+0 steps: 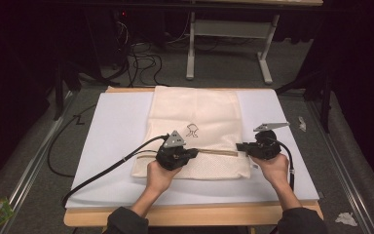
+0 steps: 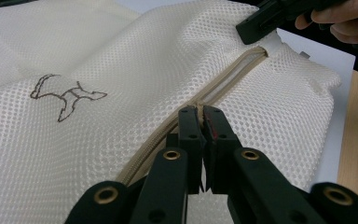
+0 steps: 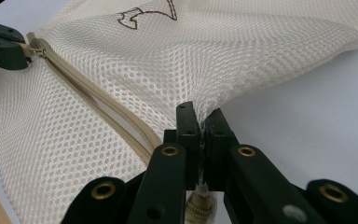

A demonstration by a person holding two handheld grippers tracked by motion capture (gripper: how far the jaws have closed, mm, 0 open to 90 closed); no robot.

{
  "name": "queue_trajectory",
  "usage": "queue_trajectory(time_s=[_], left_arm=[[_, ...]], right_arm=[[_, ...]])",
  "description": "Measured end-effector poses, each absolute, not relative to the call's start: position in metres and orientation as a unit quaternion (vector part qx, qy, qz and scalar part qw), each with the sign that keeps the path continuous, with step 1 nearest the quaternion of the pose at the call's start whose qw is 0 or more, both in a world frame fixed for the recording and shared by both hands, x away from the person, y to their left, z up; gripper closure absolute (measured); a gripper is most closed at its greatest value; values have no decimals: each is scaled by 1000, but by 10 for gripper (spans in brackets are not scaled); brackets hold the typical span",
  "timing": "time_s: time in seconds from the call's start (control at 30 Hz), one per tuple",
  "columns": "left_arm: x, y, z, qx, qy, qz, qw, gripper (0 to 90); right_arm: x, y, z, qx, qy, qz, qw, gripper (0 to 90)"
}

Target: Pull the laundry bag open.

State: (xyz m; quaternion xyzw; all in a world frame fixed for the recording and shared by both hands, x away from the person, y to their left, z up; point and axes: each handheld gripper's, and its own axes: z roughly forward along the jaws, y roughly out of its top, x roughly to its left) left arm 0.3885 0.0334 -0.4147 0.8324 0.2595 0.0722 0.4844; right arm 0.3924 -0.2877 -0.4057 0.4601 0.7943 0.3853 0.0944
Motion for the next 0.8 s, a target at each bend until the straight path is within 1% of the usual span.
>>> queue_trajectory(time_s=[0.8], left_arm=[[386,45,-409,828,263,79,489,874]], right_arm=[[392,-289,-405,459,795,386,97,885]])
